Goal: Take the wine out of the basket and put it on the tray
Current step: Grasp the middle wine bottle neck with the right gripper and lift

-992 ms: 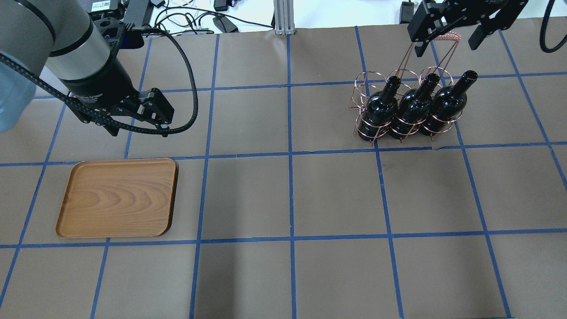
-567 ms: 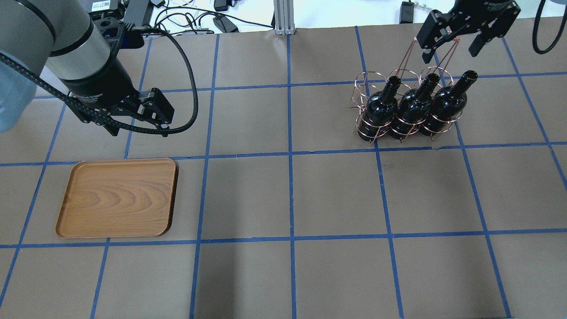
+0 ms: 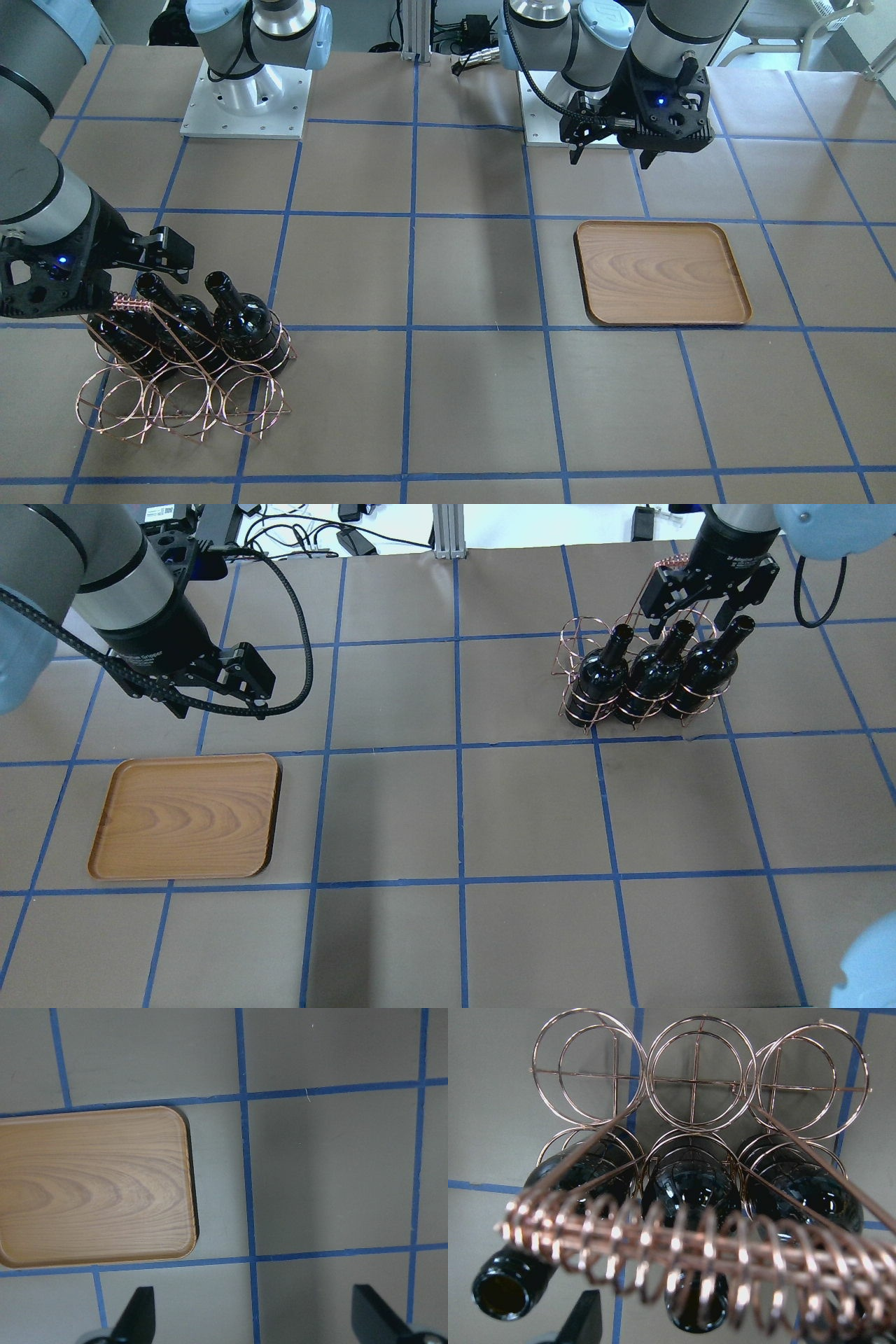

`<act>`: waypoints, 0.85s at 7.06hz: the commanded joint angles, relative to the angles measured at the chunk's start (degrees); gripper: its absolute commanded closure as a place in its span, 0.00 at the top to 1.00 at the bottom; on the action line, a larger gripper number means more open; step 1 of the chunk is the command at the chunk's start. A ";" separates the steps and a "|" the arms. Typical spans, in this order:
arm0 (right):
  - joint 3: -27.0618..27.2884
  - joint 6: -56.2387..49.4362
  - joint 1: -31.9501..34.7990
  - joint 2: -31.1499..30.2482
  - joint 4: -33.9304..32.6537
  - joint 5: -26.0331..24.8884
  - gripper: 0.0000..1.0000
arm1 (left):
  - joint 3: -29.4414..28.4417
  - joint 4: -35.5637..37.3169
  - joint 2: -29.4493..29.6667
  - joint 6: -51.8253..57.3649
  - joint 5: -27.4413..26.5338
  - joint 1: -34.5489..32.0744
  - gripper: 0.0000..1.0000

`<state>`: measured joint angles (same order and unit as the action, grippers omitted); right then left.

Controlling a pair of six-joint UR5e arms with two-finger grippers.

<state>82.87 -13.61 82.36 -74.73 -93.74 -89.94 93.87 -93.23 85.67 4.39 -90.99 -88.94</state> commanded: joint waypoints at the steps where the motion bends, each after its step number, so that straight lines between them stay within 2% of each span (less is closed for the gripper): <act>1: 0.80 0.87 0.00 0.90 -1.36 0.11 0.83 | 0.00 -0.02 0.03 0.00 0.11 0.00 1.00; 2: 0.80 1.48 0.00 0.90 -1.36 0.03 0.56 | 0.00 -0.02 0.03 0.00 0.03 0.00 1.00; 3: 0.80 1.57 0.00 0.90 -1.36 0.03 0.34 | 0.00 0.07 0.03 0.00 0.02 0.09 1.00; 5: 0.72 1.57 0.00 0.90 -1.36 0.64 0.15 | 0.00 -0.11 -0.06 0.00 -0.06 0.18 1.00; 6: 0.19 2.53 0.00 0.82 -1.36 2.12 0.11 | 0.09 -0.11 0.02 -0.09 0.11 -0.09 1.00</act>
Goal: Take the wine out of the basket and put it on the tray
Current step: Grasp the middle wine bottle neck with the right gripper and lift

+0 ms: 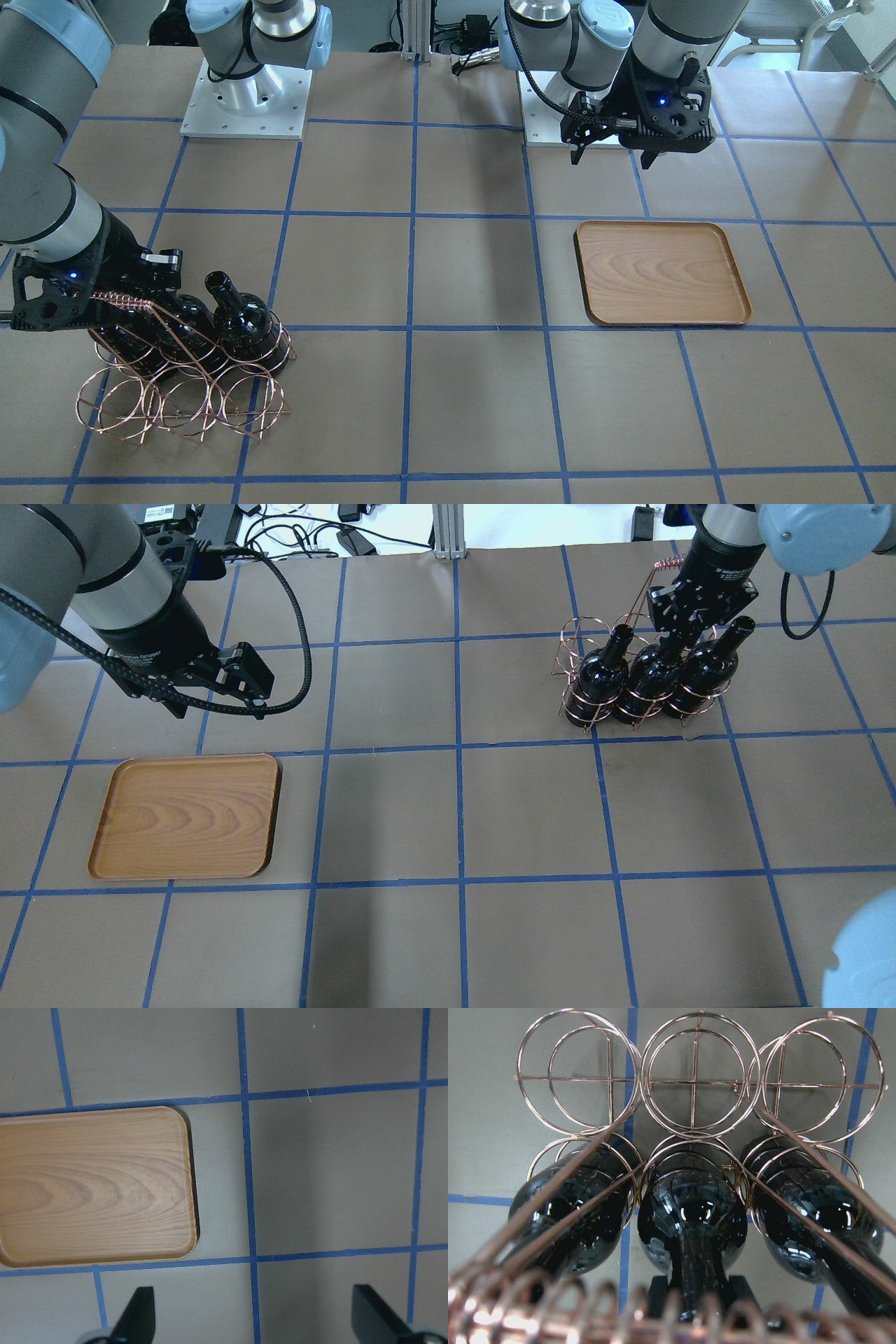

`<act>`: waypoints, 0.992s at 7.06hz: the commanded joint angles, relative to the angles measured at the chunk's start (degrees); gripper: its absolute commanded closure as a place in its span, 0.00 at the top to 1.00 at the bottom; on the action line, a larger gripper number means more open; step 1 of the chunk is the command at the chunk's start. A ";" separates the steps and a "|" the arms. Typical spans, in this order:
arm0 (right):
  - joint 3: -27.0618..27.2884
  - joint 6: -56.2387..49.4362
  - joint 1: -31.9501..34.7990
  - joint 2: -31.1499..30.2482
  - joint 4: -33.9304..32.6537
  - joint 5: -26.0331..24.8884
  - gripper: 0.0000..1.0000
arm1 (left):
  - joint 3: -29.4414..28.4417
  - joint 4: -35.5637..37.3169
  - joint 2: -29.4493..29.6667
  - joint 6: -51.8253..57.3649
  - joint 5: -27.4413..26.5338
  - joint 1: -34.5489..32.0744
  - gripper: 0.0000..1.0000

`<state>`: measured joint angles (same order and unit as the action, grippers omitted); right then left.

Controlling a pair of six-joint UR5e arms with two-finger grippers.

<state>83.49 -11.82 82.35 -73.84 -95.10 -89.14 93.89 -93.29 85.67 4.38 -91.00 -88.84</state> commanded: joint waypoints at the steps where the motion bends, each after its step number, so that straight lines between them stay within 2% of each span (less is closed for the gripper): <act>1: -1.65 1.27 0.01 -0.43 0.35 1.25 0.11 | -0.02 0.03 -0.06 0.02 -0.06 -0.10 1.00; 4: -12.27 1.45 0.36 -3.40 13.93 0.02 0.13 | 0.06 -0.14 -0.06 0.02 0.20 -0.19 1.00; 6: -13.35 1.54 0.53 -7.88 20.53 -1.91 0.14 | -0.11 0.12 -0.06 0.02 -0.06 0.24 1.00; 7: -12.57 5.54 1.06 -9.30 23.52 -1.83 0.12 | -0.20 0.12 -0.15 0.02 -0.14 0.34 1.00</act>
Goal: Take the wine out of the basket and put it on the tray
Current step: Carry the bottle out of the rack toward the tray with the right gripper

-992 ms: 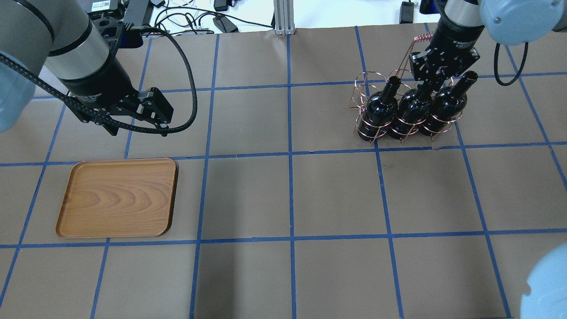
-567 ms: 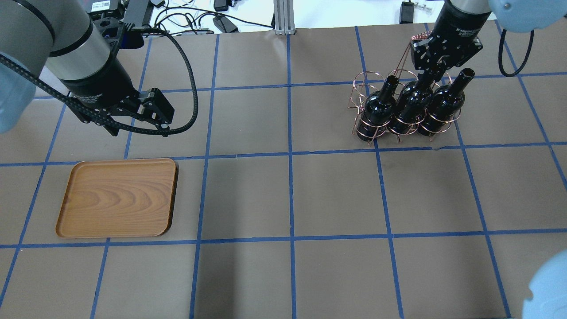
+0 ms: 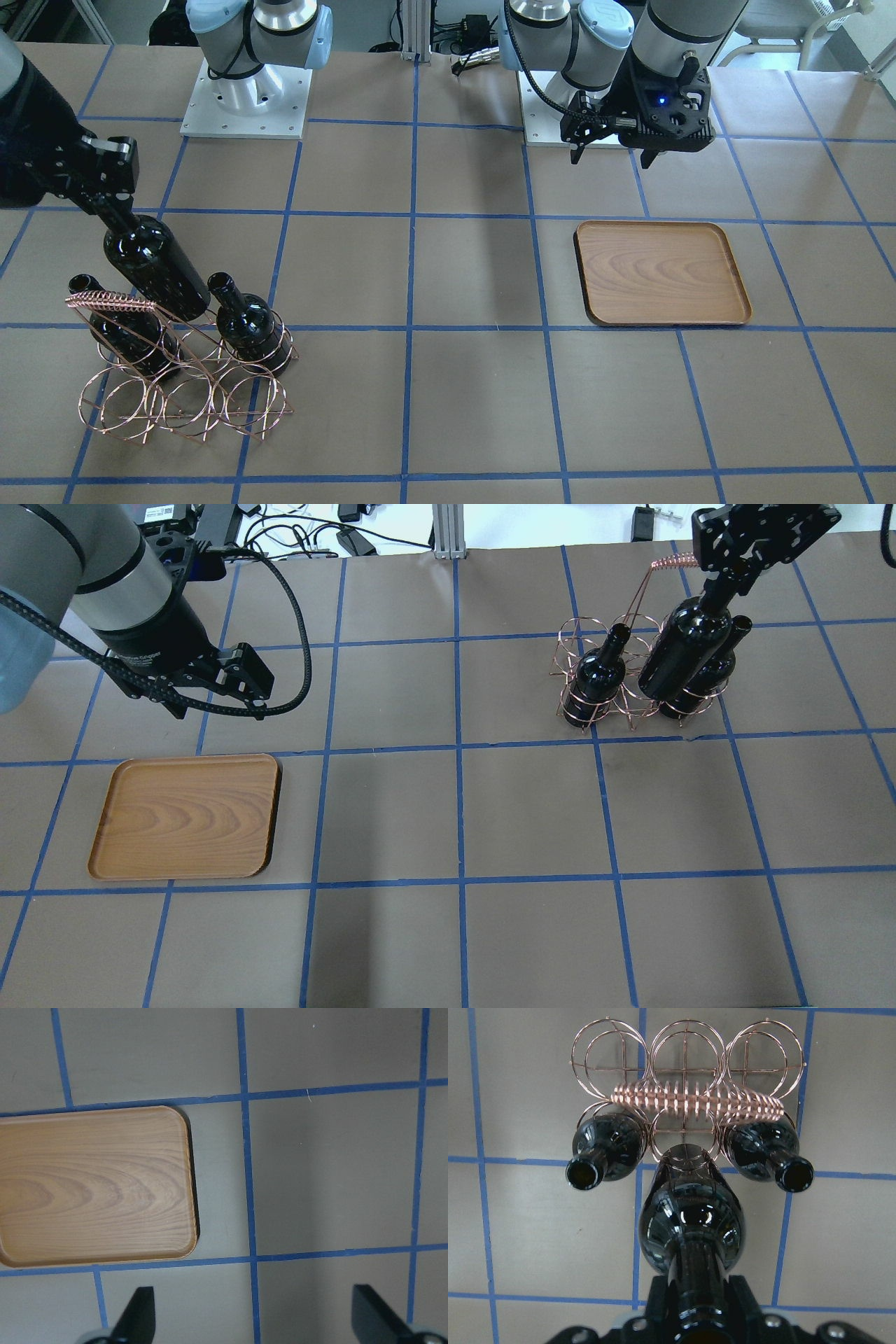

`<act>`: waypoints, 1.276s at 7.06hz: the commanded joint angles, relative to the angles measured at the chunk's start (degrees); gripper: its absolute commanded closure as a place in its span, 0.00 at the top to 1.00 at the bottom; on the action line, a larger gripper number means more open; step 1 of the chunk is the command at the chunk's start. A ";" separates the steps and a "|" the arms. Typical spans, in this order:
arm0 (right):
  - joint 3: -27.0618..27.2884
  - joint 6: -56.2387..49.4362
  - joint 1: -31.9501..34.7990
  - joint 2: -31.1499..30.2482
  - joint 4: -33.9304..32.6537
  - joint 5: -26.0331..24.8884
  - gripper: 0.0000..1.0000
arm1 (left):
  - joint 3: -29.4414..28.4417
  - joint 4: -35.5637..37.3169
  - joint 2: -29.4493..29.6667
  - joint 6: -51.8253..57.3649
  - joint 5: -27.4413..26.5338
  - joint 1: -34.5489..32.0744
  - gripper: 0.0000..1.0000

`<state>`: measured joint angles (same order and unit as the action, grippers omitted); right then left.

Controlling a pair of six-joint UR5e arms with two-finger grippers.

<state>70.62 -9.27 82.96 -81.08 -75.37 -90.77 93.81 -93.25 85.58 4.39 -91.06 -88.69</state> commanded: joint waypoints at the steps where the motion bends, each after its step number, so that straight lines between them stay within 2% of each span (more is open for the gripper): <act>1: 2.65 6.16 3.06 -2.06 4.52 -0.11 0.11 | -0.12 0.00 -0.06 0.09 -0.26 0.28 1.00; 2: 6.51 9.15 5.96 -3.02 4.27 0.76 0.06 | -0.38 0.09 -0.06 0.35 -0.17 0.28 1.00; 3: 11.94 14.31 10.34 -5.72 1.22 1.47 0.04 | -0.47 0.09 -0.06 0.35 -0.17 0.45 1.00; 4: 17.21 20.11 16.04 -6.45 -5.86 1.47 0.04 | -0.65 0.09 -0.06 0.44 -0.26 0.54 1.00; 5: 18.05 25.30 22.01 -4.98 -10.45 1.56 0.04 | -0.82 0.17 -0.06 0.44 -0.87 1.50 1.00; 7: 17.01 38.65 30.12 0.90 -18.54 1.73 0.04 | -0.91 0.18 -0.59 3.41 -1.05 3.52 1.00; 9: 8.00 46.67 36.71 8.97 -18.85 2.27 0.04 | -1.00 0.26 -0.59 4.21 -1.14 4.14 1.00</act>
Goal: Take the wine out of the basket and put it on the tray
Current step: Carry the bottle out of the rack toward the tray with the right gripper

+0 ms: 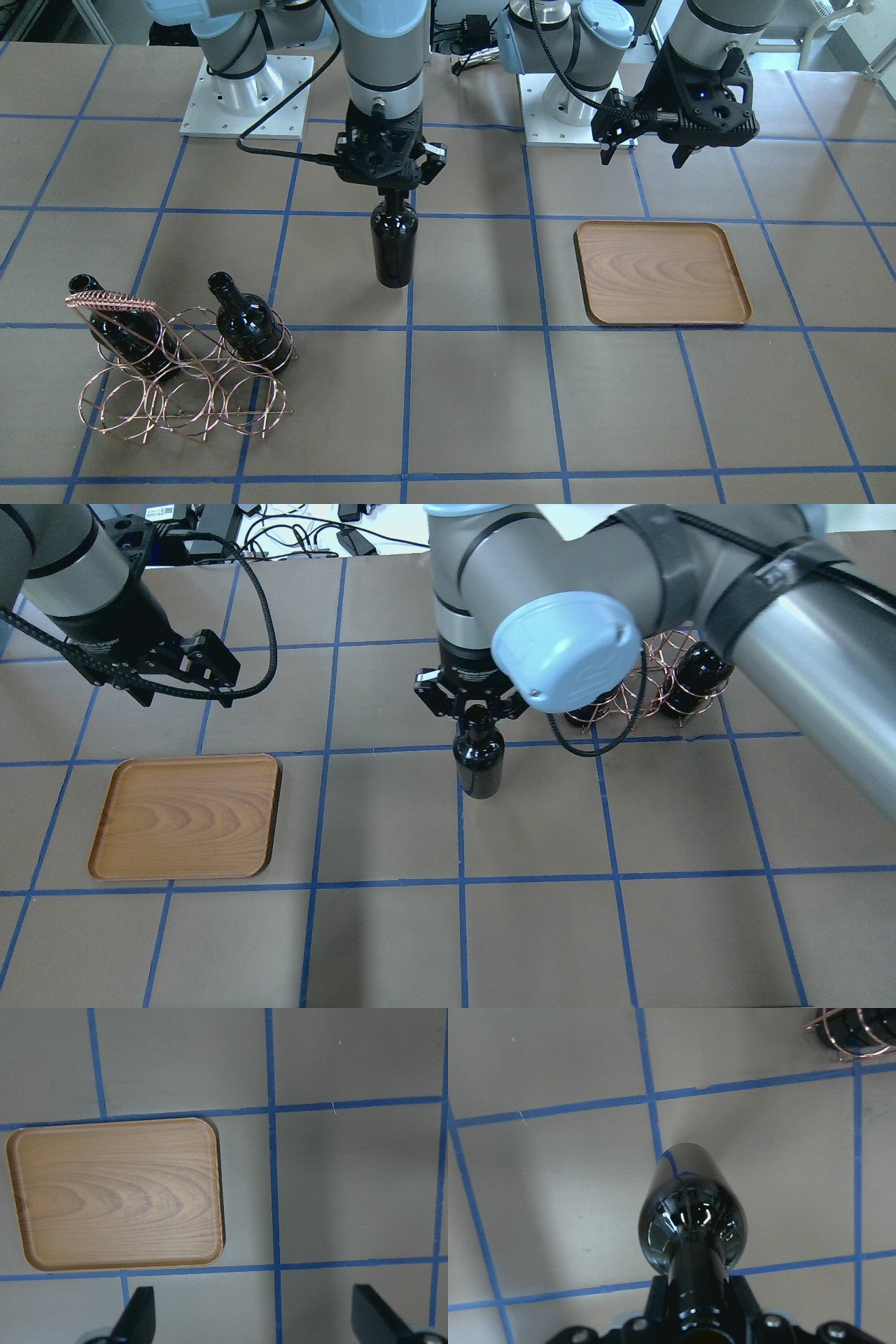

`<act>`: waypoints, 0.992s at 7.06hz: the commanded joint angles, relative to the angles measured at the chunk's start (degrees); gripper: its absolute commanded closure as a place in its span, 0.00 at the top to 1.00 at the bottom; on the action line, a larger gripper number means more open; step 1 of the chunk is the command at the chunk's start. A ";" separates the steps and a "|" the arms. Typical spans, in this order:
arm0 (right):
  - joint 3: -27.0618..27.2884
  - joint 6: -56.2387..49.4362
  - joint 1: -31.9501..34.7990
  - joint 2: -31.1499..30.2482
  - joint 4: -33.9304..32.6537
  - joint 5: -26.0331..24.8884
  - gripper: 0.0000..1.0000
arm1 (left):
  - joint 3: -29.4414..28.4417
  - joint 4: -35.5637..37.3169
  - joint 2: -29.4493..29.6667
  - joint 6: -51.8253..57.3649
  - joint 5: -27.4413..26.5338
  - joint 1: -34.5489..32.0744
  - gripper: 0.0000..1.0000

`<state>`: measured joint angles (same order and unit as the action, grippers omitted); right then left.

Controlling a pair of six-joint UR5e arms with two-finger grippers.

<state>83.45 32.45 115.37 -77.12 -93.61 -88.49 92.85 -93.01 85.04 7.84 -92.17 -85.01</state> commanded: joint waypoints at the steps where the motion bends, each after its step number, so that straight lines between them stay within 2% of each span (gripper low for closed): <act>1: -6.79 7.43 5.38 7.05 -0.69 0.50 0.04 | -0.04 0.02 -0.14 0.77 -0.12 0.46 1.00; 3: -7.42 10.87 6.01 7.16 -1.13 2.87 0.05 | -0.04 -0.06 -0.31 1.12 -0.38 1.42 1.00; 7: -7.43 12.20 6.10 8.74 -5.34 3.15 0.05 | 0.31 -0.24 -0.49 3.14 -0.38 1.60 1.00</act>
<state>76.09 44.30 121.44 -68.84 -97.62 -85.38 93.02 -93.18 84.59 10.90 -92.41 -83.41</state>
